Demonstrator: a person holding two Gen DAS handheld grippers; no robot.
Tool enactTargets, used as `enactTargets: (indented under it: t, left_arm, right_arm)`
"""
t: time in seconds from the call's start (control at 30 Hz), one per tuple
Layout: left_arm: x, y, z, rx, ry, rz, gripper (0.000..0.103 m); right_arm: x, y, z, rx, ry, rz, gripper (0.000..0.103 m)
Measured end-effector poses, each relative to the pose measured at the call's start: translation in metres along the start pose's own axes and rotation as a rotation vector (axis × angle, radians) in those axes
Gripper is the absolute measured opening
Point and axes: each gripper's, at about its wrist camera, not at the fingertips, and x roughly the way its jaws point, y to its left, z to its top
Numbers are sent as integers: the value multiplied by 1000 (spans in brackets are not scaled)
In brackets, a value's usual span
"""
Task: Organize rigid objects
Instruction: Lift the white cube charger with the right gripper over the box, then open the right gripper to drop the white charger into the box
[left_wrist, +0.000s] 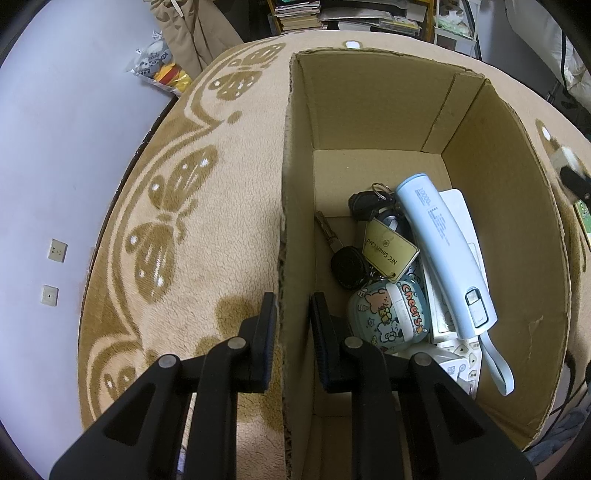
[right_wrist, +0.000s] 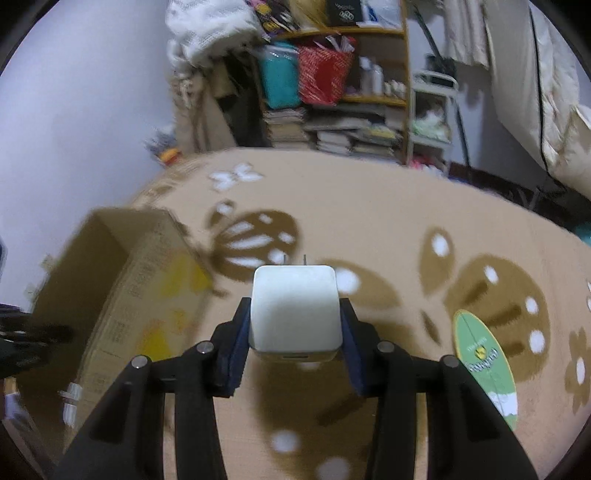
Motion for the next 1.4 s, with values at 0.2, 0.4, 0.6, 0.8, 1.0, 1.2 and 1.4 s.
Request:
enactTargets:
  t: [0.2,0.4,0.6,0.8,1.0,1.2,1.4]
  left_arm:
    - [0,0,0,0,0,0,19]
    - [0,0,0,0,0,0,19]
    - [-1,0,0,-1,0,-1,19]
    - [-1,0,0,-3,1,-3,19]
    - [0,1,0,-7,3,-8,19]
    - [0,2,0,-9,4,-10,19]
    - [1,2,1,-11,4,-12,19]
  right_arm:
    - [-21,48,12,-65,-58,120,48]
    - [-26,90,8,-142,-61,202,48]
    - [-19,110,0,-181,-35,230,48]
    - [-16,117,-5,-214,-32,220,48]
    - [-16,125,-8,-244,-29,220,48]
    - [-14,128,-9,-255,-22,205,48]
    - [-11,132,-10,-275,-12,197,48]
